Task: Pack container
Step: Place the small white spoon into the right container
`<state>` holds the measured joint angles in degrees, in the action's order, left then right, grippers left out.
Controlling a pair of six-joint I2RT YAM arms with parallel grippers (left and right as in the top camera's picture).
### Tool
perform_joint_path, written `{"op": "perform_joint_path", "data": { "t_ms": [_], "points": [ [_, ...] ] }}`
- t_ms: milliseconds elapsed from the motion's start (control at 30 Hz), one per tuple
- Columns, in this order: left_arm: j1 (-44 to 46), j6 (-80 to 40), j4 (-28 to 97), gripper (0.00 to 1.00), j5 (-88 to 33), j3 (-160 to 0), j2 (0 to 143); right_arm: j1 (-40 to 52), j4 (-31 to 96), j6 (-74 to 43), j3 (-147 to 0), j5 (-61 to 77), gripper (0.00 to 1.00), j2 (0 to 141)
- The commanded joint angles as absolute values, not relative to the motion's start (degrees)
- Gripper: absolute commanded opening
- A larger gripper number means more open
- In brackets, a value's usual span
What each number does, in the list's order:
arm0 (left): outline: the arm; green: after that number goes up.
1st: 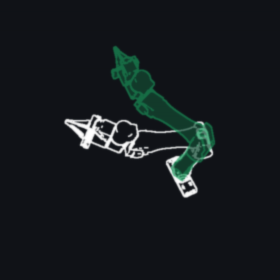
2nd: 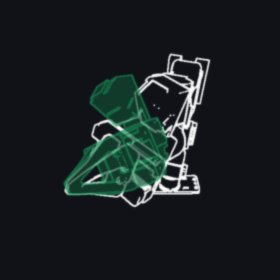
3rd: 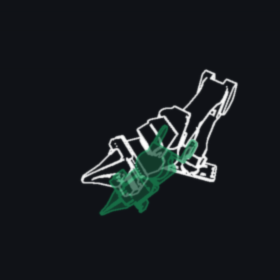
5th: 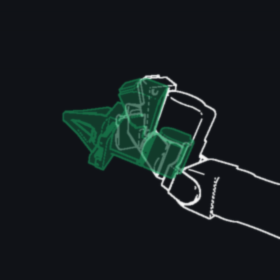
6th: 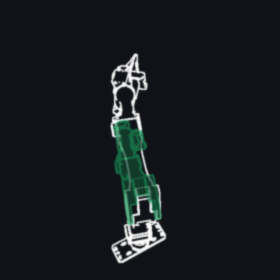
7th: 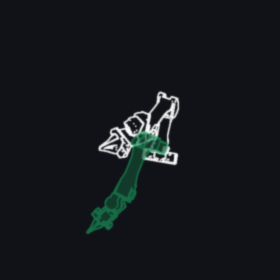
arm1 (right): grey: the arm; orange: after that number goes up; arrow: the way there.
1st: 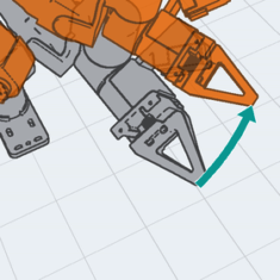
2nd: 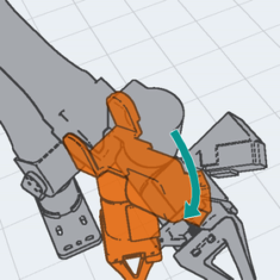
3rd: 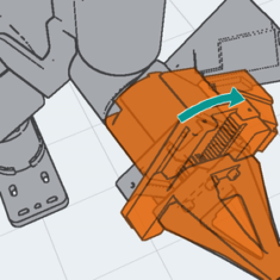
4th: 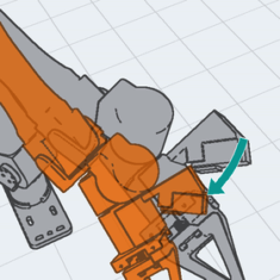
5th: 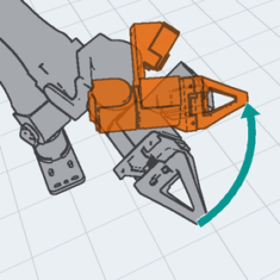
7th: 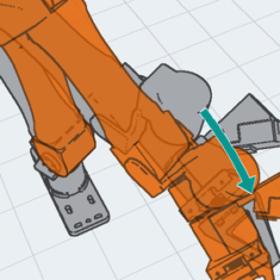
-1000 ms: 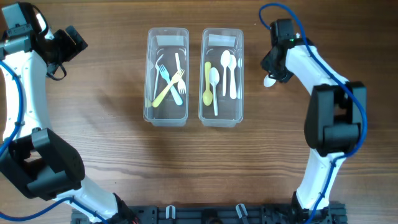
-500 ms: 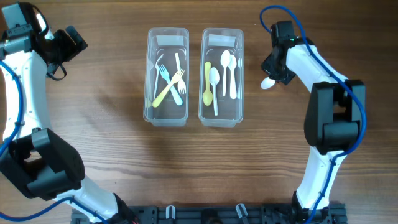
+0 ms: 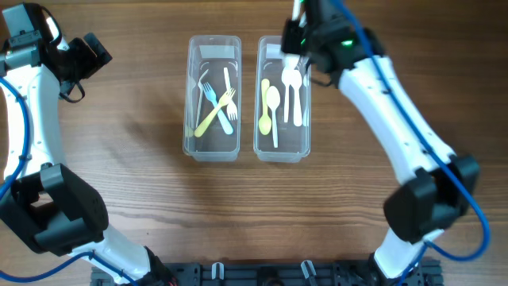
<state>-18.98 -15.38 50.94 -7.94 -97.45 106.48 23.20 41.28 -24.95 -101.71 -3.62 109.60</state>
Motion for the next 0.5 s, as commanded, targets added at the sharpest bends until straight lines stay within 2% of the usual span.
{"op": "perform_joint_path", "data": {
  "t_ms": [0, 100, 133, 167, 200, 233, 267, 400, 467],
  "points": [
    [-19.25, -15.68, 50.81, 1.00, -7.81, -98.04, 104.95, 24.95, 45.28, -27.55, -99.72, -2.98, 0.04, 114.96],
    [-19.25, -15.68, 50.81, 1.00, -7.81, -98.04, 104.95, 25.28, 46.72, -28.82, -99.72, -3.16, 0.05, 115.74],
    [-19.25, -15.68, 50.81, 1.00, -7.81, -98.04, 104.95, 25.28, 46.70, -28.51, -99.72, -3.14, 0.09, 115.74],
    [-19.25, -15.68, 50.81, 1.00, -7.81, -98.04, 104.95, 25.26, 46.72, -28.47, -99.72, -3.11, 0.28, 115.72],
    [-19.25, -15.68, 50.81, 1.00, -7.81, -98.04, 104.95, 25.26, 46.81, -28.47, -99.72, -3.09, 0.43, 115.72],
    [-19.25, -15.68, 50.81, 1.00, -7.81, -98.04, 104.95, 25.26, 46.85, -28.42, -99.72, -3.09, 0.50, 115.72],
    [-19.25, -15.68, 50.81, 1.00, -7.81, -98.04, 104.95, 25.21, 46.81, -26.85, -99.92, -3.09, 0.63, 115.37],
    [-19.25, -15.68, 50.81, 1.00, -7.81, -98.04, 104.95, 23.14, 47.66, -23.94, -102.59, -4.05, 0.81, 111.66],
    [-19.25, -15.68, 50.81, 1.00, -7.81, -98.04, 104.95, 20.71, 47.64, -22.33, -103.63, -6.00, 0.93, 107.55]
  ]
}}
